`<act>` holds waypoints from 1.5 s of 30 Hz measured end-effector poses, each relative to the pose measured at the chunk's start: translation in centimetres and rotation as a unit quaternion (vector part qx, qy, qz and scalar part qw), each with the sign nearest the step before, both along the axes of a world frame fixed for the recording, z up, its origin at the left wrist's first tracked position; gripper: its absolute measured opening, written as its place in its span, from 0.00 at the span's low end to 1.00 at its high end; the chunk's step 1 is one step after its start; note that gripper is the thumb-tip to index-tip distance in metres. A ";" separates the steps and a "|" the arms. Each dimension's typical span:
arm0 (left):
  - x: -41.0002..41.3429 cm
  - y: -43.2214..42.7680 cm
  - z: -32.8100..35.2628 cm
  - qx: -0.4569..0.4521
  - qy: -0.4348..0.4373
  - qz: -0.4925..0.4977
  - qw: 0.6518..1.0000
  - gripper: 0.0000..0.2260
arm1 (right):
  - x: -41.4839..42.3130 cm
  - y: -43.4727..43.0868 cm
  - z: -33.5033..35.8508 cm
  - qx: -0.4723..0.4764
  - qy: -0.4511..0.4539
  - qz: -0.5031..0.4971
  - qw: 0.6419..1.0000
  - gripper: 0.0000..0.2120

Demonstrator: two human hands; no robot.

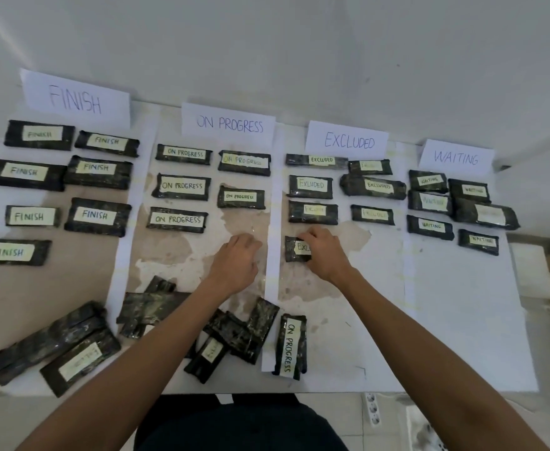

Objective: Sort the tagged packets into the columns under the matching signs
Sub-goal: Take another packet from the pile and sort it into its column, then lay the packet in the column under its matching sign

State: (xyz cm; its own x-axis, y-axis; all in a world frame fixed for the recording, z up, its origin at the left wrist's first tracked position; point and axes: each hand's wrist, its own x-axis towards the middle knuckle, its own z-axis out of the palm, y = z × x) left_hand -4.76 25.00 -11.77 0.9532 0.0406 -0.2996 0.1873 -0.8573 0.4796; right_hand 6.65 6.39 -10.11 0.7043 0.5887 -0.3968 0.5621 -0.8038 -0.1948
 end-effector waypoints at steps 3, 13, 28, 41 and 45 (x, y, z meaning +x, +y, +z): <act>0.0 -0.5 -0.5 0.020 0.003 -0.002 1.000 0.20 | 0.3 -0.5 -0.4 0.002 -0.004 0.016 1.000 0.27; -2.6 -2.6 -0.2 0.012 0.009 0.005 1.000 0.19 | -5.4 -1.6 2.0 0.073 0.088 -0.071 0.991 0.26; -8.3 -5.6 -0.1 0.004 0.016 -0.016 1.000 0.20 | -17.0 -4.3 1.1 0.080 0.182 -0.325 0.925 0.25; -8.6 -6.6 1.8 -0.199 0.018 0.077 0.977 0.14 | -15.9 -3.6 2.2 0.225 0.256 -0.336 0.878 0.05; -8.3 -6.5 2.9 -0.282 0.032 0.172 0.943 0.10 | -15.4 -3.2 3.3 0.262 0.242 -0.323 0.877 0.14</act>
State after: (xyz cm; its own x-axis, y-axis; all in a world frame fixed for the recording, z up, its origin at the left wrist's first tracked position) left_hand -13.10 18.51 -8.91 0.8918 0.1621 -0.4225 0.4522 -0.3527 0.8192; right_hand -8.77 3.22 -6.78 0.7814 0.3205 -0.5354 -0.2277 -0.6525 -0.7228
